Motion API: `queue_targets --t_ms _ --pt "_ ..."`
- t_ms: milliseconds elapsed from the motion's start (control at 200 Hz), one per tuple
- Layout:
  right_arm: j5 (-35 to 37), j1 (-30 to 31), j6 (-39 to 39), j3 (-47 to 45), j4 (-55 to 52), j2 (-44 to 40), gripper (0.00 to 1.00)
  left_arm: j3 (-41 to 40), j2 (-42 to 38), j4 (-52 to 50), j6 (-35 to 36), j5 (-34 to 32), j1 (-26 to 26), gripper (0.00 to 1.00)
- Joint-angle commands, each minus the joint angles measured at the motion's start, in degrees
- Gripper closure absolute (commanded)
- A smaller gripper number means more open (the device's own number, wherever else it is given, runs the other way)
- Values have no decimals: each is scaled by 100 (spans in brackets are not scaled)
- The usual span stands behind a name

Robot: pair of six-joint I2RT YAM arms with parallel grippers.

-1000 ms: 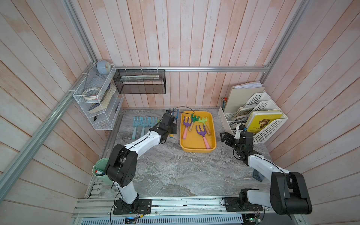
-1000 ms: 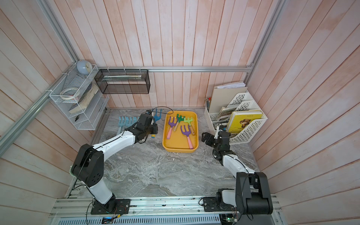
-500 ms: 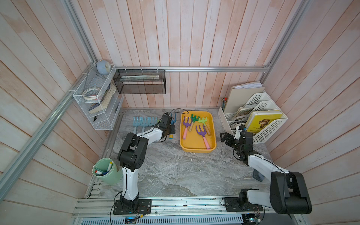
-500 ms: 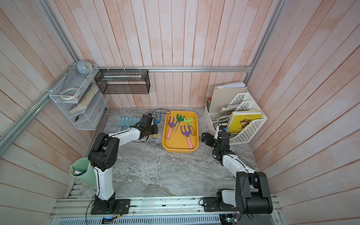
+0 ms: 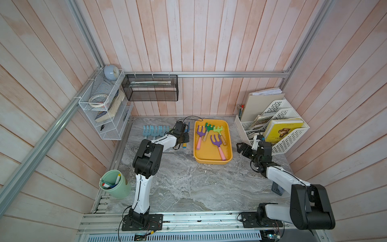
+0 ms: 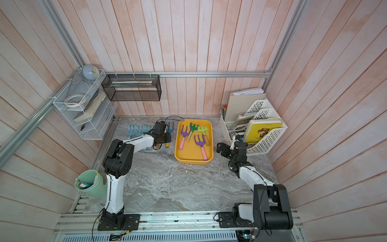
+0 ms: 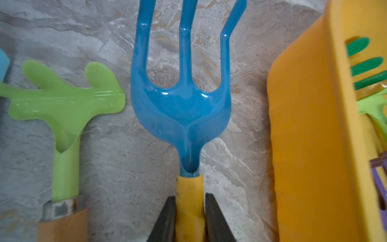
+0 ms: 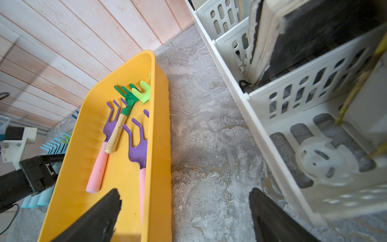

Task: Take the hand rake out of the storage box
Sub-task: Place the rake at the center of the board.

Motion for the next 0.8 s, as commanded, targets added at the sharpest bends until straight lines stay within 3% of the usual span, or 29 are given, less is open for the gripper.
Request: queue_targets --t_ms 0,160,405,520,705,795 --pt "4 -24 17 -21 48 32 2 130 65 -87 -6 -18 29 73" --pt "12 -24 17 -32 54 10 2 175 80 -158 5 -15 29 70" --pt "4 -24 17 -36 50 27 2 125 -275 -220 0 -11 7 57" --pt "4 -24 25 -40 79 36 2 95 -447 -236 104 -358 -48 52" --pt "-14 -23 26 -46 88 45 2 777 1 -954 459 -1228 -301 44" --pt "-14 -24 26 -48 96 45 2 1076 280 -1188 513 -1223 -336 37"
